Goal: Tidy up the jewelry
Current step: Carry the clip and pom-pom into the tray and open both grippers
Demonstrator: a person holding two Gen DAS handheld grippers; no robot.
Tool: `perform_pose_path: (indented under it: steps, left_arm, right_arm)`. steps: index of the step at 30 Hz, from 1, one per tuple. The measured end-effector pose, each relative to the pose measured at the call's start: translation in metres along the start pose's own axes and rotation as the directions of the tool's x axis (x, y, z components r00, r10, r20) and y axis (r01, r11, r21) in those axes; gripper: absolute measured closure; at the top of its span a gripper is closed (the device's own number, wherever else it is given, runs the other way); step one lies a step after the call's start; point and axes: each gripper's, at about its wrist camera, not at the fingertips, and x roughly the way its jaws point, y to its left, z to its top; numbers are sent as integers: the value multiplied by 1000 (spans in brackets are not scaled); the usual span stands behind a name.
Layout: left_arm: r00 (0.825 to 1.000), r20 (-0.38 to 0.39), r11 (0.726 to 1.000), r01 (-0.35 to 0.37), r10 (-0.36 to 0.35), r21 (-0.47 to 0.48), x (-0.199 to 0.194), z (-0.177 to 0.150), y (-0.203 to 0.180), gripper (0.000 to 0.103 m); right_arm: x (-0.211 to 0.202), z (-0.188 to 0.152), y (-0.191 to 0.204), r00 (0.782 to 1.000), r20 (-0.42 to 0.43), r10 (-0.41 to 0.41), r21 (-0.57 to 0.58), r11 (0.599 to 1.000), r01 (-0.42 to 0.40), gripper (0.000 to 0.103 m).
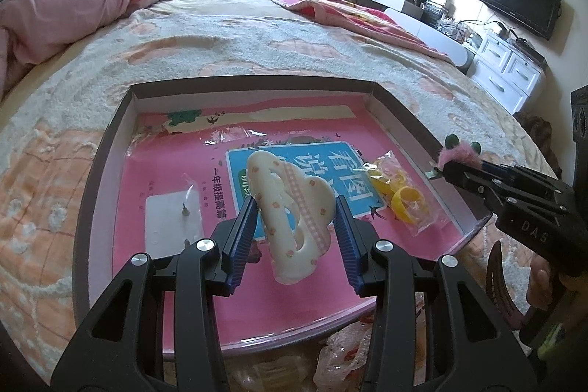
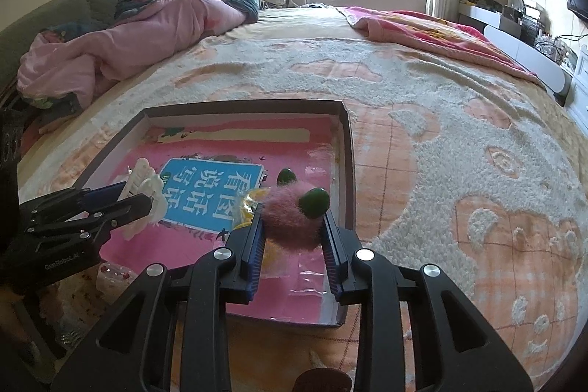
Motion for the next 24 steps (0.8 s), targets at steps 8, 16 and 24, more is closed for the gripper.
perform_pose_path:
  steps: [8,16,24]
  left_arm:
    - [1000,4,1000,2,-2,-2,0,0,0,69]
    - [1000,18,1000,3,-3,-6,-6,1,-1,60]
    - [999,38,1000,-10,10,-14,-19,2,-2,47]
  right_arm:
    - [-3,0,-1,1000,10,3,3,1000,-3,64]
    - [-11,-1,-4,999,36,4,28,1000,-5,48]
    - [-21,-3,-10,998,63,-1,67,998,-4,26]
